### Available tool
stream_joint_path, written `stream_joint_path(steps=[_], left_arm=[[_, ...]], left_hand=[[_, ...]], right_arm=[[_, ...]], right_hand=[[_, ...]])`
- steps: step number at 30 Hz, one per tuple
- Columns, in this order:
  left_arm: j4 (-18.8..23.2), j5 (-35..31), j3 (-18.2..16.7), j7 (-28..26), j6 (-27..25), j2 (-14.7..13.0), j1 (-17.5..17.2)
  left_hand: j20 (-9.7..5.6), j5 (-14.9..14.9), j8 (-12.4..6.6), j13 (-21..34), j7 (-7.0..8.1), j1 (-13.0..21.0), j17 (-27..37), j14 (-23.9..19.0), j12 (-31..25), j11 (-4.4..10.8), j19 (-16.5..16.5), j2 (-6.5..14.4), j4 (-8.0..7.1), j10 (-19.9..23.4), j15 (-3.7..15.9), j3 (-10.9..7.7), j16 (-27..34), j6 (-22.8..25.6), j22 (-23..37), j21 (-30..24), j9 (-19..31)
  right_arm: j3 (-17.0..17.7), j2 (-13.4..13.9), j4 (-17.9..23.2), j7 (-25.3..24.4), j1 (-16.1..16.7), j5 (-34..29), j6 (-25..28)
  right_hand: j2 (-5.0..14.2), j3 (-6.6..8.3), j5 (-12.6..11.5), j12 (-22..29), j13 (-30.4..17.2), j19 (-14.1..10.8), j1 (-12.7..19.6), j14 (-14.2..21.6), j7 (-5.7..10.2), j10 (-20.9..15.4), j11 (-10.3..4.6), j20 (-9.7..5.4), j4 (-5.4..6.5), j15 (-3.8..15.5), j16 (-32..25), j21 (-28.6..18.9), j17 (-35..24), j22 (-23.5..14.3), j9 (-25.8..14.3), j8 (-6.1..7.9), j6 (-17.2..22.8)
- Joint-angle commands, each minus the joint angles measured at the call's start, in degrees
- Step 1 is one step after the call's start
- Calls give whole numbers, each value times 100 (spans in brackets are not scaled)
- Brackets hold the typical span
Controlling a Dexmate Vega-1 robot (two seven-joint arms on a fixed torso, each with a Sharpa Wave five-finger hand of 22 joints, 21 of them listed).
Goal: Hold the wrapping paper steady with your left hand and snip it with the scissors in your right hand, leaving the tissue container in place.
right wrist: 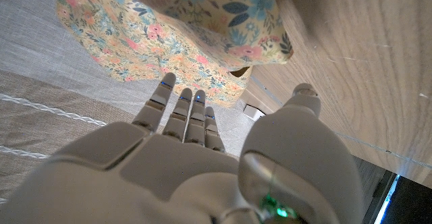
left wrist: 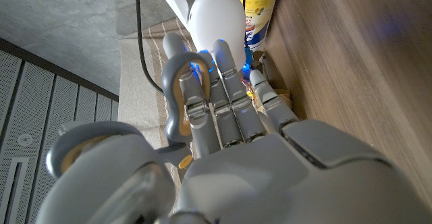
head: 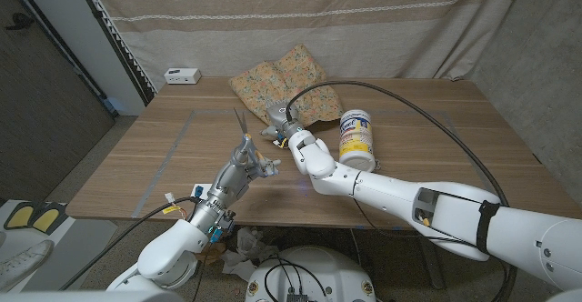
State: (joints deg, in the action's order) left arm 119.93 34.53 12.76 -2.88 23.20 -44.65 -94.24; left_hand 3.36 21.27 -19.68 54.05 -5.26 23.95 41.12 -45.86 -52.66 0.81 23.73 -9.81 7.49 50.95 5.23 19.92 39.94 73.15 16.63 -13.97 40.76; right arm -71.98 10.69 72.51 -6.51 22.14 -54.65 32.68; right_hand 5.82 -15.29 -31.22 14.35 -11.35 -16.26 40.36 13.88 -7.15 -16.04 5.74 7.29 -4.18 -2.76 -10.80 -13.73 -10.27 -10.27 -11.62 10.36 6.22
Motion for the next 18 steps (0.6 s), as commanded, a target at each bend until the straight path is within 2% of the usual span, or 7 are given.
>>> stream_joint_path(steps=[1,8,18], left_arm=[[23,2,-7,-15,-1,-13,-39],[28,24,-3,-7,-23,-14,-27],[1,17,6,2,-79,-37,65]], left_hand=[[-20,24,10,46,-80,54,17,-53,-368,486,10,-1,-18,544,305,-1,42,-10,23,13,25],[-21,28,21,26,-79,56,12,-60,-359,494,7,-2,-19,538,312,0,51,-1,24,15,22],[-19,31,28,32,-81,55,13,-45,-371,509,-3,-8,-20,540,298,2,60,-5,25,21,44]], right_arm=[[-128,-368,-787,-347,-198,437,-13],[-221,-282,-721,-420,-239,560,16],[-251,-21,-356,-484,-254,570,8]], right_hand=[[69,30,11,144,-60,-17,10,53,-426,-320,-183,59,17,94,-29,60,-26,-24,-26,112,67],[78,36,27,122,-73,-72,4,42,-408,-255,-124,71,21,84,-20,55,-25,-24,-29,147,140],[86,58,42,159,-89,-90,37,28,-309,-328,-185,68,2,190,-11,74,-24,-24,-34,189,240]])
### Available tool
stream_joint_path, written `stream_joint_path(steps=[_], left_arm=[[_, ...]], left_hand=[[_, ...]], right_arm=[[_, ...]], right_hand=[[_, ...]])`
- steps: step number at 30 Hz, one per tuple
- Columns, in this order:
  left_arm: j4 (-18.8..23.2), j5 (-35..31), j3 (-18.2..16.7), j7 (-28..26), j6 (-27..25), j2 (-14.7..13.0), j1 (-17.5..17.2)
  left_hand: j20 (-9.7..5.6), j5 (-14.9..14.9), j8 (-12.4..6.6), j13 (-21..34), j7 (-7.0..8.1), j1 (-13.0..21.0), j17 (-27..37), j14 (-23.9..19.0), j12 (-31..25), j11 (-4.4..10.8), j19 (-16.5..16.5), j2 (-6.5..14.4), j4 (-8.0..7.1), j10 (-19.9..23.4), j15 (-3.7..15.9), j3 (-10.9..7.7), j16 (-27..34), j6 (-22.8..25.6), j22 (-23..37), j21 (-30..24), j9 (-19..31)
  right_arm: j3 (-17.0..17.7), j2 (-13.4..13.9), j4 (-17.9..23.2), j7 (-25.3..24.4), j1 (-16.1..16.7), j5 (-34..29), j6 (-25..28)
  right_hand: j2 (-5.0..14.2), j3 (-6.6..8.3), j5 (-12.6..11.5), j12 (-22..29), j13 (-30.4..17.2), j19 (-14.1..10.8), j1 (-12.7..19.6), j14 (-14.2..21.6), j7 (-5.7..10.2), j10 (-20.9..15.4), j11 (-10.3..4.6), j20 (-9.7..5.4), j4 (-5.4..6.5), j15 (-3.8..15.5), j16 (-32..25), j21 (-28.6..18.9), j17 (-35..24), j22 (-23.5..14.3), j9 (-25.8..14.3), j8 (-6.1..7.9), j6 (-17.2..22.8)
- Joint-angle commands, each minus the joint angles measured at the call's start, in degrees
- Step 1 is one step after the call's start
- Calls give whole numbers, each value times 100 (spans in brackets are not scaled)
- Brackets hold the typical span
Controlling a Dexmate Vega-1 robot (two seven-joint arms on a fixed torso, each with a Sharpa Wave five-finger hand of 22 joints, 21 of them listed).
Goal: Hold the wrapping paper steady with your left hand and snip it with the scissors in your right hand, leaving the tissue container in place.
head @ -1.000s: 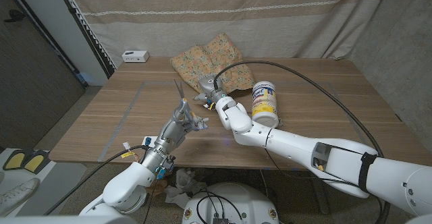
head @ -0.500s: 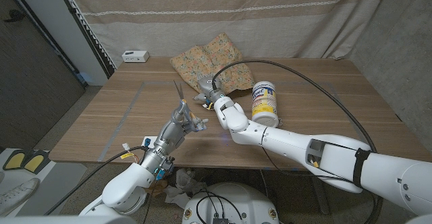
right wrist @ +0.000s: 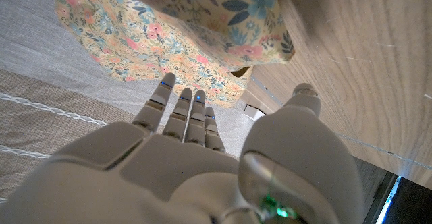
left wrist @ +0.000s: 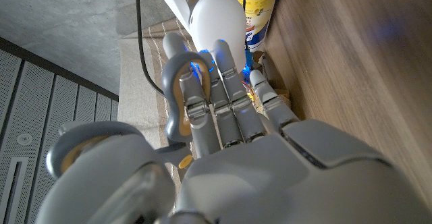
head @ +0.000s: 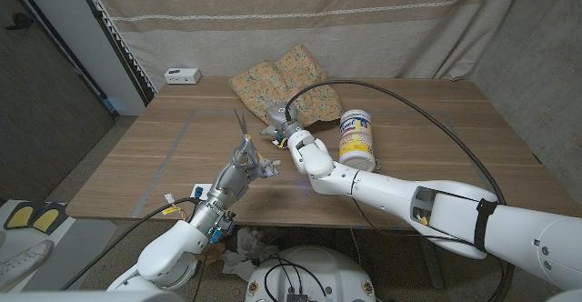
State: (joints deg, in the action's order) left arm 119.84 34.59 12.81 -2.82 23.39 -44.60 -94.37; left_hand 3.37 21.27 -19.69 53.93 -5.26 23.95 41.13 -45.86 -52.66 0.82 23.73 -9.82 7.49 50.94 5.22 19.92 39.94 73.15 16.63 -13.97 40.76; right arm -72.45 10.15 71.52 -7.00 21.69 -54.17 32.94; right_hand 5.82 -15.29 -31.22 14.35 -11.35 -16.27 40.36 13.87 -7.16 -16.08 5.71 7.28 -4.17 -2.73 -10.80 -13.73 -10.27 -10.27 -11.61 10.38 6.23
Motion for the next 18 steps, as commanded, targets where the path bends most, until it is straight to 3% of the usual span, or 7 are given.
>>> stream_joint_path(steps=[1,18], left_arm=[[13,17,-12,-4,-94,-50,64],[275,-33,-434,-205,-145,-160,-441]], left_hand=[[-17,30,32,43,-85,54,6,-41,-370,485,-3,-8,-21,533,304,3,56,-1,25,20,38],[-11,40,62,28,-81,40,-7,-19,-372,484,-23,4,-32,528,293,0,62,-15,27,29,50]], right_arm=[[-204,42,-244,-445,-210,519,-24],[-261,-19,-274,-431,-273,442,-111]], right_hand=[[84,59,44,169,-92,-91,41,37,-299,-348,-193,65,-1,214,-13,78,-24,-24,-35,189,242],[81,70,55,198,-106,-80,57,47,-243,-407,-251,49,-12,295,-16,106,-27,-24,-38,211,306]])
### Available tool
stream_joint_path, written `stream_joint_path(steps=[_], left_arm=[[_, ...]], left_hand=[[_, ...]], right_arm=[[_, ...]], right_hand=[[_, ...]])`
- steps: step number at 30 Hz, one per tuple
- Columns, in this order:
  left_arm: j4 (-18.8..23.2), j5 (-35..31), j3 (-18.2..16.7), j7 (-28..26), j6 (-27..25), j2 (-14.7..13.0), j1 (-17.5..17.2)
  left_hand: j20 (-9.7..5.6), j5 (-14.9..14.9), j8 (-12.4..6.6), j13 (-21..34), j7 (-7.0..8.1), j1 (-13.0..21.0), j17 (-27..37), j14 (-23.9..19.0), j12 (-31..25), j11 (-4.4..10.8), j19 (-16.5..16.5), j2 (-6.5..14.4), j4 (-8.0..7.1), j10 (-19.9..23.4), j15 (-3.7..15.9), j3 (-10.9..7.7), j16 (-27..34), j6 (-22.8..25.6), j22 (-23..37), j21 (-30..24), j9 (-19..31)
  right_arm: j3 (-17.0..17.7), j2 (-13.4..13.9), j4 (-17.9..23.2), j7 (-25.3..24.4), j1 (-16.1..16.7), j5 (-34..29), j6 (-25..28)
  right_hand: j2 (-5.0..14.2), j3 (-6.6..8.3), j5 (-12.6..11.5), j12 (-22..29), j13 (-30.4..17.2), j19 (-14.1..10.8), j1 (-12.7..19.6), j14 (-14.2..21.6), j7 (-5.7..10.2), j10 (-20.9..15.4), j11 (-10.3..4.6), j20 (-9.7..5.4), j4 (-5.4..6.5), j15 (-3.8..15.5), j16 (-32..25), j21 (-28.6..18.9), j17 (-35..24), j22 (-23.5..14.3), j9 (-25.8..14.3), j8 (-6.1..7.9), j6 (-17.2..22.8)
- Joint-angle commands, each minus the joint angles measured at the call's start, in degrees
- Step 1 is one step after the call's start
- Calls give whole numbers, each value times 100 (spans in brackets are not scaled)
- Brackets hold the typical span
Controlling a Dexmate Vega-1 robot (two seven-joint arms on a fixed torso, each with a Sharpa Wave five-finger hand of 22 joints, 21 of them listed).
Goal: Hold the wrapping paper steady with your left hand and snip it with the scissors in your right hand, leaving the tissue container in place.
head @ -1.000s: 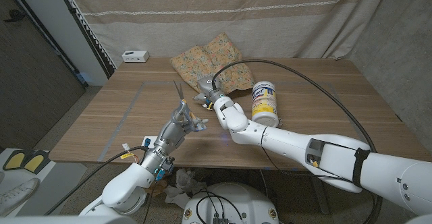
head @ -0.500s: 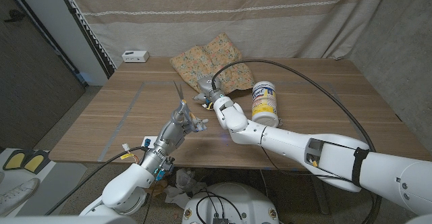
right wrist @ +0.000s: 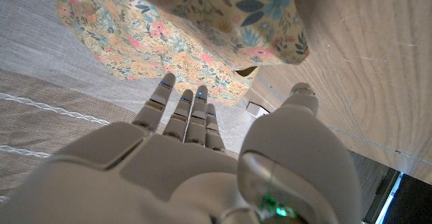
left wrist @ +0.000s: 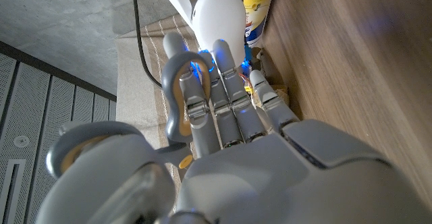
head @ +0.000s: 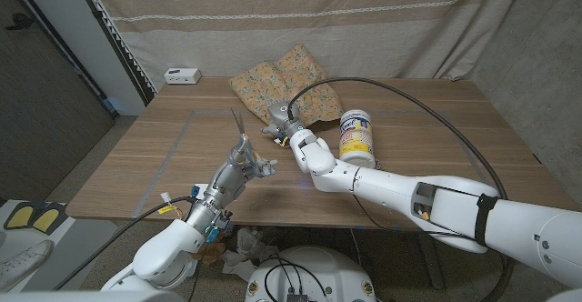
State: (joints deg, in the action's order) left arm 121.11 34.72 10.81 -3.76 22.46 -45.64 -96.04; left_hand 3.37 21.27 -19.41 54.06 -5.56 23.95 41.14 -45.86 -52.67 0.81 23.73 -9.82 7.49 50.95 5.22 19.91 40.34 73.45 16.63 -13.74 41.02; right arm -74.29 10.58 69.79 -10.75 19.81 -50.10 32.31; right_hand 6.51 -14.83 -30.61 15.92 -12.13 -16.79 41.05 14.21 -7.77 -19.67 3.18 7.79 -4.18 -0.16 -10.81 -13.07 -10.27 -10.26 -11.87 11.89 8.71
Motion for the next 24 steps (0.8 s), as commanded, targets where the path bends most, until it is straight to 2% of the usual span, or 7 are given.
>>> stream_joint_path(steps=[1,9,18,24], left_arm=[[157,-48,-260,-106,-52,-61,-304],[91,-119,-272,-70,49,68,-364],[57,-95,-351,12,51,79,-418],[80,-84,-416,39,24,71,-446]], left_hand=[[-16,40,44,11,-55,38,-11,-21,-369,488,-30,2,-33,524,293,1,22,-46,27,9,10],[-19,48,53,-7,-59,33,-12,-7,-360,488,-40,10,-38,512,300,-3,27,-61,28,12,29],[-25,57,58,-23,-65,30,-13,8,-368,474,-47,14,-43,537,294,-5,34,-40,29,14,38],[-27,63,68,16,-64,28,-13,12,-393,480,-44,16,-46,527,290,-6,41,-26,29,13,31]], right_arm=[[-84,-74,-115,-56,-89,27,-43],[-122,-170,-277,-46,-134,23,-33],[-157,-228,-434,16,-175,62,64],[-181,-231,-475,-2,-173,79,117]], right_hand=[[12,23,-6,42,-27,-25,-11,5,-182,-49,2,-5,-11,42,-12,41,-27,-25,-12,60,60],[8,21,-2,39,-32,-4,-20,-22,-178,-36,2,12,-8,38,-3,57,-29,-25,-13,59,61],[4,22,3,26,-38,28,-22,-105,-159,4,1,40,-9,100,22,80,-32,-25,-15,59,68],[43,86,-6,51,-28,33,111,-63,-171,-73,-5,50,-76,96,1,94,-26,-25,-14,101,184]])
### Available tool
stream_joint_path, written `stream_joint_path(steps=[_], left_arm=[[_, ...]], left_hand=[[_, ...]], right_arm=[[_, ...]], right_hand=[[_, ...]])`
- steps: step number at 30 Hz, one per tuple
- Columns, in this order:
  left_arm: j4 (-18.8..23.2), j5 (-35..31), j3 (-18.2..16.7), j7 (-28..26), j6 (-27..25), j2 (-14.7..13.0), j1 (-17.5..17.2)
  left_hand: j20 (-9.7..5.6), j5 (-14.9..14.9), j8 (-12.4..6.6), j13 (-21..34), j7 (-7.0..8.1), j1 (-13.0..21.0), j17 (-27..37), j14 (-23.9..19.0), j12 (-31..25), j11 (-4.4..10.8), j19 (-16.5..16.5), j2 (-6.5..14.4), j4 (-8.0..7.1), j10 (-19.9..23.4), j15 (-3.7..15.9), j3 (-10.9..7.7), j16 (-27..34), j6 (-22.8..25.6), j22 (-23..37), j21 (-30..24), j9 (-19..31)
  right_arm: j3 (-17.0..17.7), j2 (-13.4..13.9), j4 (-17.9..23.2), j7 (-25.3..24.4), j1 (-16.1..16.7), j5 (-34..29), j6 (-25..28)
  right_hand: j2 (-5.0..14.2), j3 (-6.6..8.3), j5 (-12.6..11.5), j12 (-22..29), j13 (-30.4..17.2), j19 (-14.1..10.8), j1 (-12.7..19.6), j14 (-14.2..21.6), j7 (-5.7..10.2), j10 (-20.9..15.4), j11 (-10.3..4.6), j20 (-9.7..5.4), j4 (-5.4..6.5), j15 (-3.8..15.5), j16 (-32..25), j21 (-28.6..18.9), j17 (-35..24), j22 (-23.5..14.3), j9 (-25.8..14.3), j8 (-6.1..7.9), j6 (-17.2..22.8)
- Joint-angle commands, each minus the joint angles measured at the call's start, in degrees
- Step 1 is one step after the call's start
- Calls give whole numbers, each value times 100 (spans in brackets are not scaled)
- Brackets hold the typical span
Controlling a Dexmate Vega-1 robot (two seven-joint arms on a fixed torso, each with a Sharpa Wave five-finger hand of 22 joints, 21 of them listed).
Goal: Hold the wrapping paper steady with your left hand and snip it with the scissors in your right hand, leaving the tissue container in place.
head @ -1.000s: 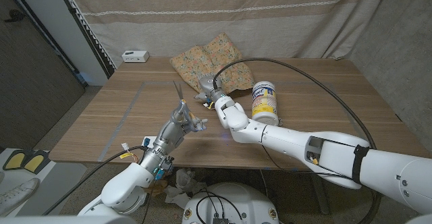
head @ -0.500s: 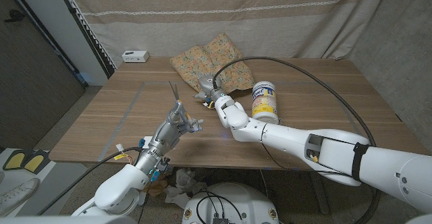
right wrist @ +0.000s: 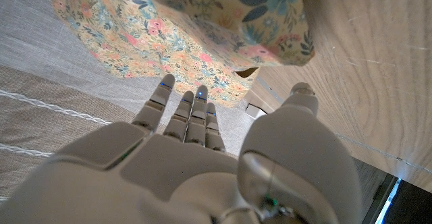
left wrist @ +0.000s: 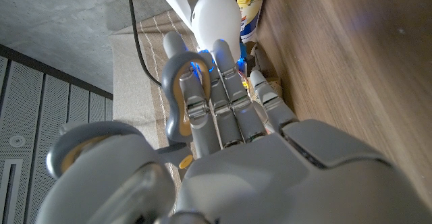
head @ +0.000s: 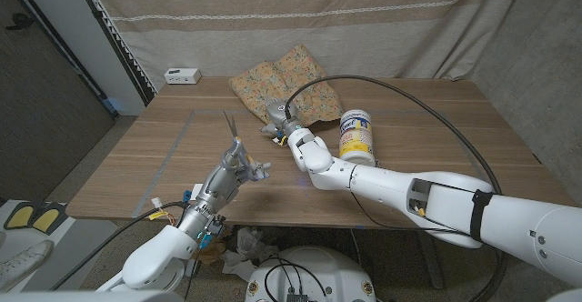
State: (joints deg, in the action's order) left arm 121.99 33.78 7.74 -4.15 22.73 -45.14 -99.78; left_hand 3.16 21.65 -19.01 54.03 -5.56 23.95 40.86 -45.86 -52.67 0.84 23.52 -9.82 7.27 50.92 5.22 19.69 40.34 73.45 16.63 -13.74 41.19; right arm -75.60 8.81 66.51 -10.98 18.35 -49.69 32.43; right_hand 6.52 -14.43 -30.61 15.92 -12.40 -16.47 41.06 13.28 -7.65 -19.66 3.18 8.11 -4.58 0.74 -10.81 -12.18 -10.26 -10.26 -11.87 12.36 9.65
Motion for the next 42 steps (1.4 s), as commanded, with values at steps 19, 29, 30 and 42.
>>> stream_joint_path(steps=[19,29,30,42], left_arm=[[7,-31,-290,175,63,91,-255],[0,-18,-351,257,94,120,-320],[-2,-10,-356,280,99,115,-321],[-24,22,-411,396,153,144,-376]], left_hand=[[-8,38,52,2,-74,28,12,13,-394,480,-29,12,-25,517,296,18,62,-22,30,13,22],[-6,43,53,-19,-67,25,-6,-3,-401,467,-30,13,-28,549,292,18,70,14,30,13,23],[-6,43,54,-16,-69,25,-7,-4,-403,465,-29,13,-28,550,298,18,70,8,31,13,28],[-3,52,60,-7,-66,5,-4,-10,-415,463,-24,22,-41,543,298,17,89,9,32,10,49]], right_arm=[[-90,-50,-256,160,-53,226,76],[-109,-137,-501,115,-73,369,-23],[-116,-146,-519,114,-76,376,-19],[-169,-148,-613,-109,-78,413,-119]], right_hand=[[-45,161,48,84,132,-413,442,670,-206,-517,-40,-260,-215,54,-125,-83,-2,-26,-4,25,143],[-25,280,76,84,151,-905,705,1317,-243,-798,-111,-636,-310,289,-227,-203,9,-36,1,28,246],[-7,319,82,74,152,-967,785,1458,-244,-831,-126,-691,-336,400,-253,-214,9,-38,1,24,257],[185,797,186,172,164,-1508,1755,2381,106,-1742,-737,-1258,-490,1123,-336,-348,6,-77,45,157,1010]])
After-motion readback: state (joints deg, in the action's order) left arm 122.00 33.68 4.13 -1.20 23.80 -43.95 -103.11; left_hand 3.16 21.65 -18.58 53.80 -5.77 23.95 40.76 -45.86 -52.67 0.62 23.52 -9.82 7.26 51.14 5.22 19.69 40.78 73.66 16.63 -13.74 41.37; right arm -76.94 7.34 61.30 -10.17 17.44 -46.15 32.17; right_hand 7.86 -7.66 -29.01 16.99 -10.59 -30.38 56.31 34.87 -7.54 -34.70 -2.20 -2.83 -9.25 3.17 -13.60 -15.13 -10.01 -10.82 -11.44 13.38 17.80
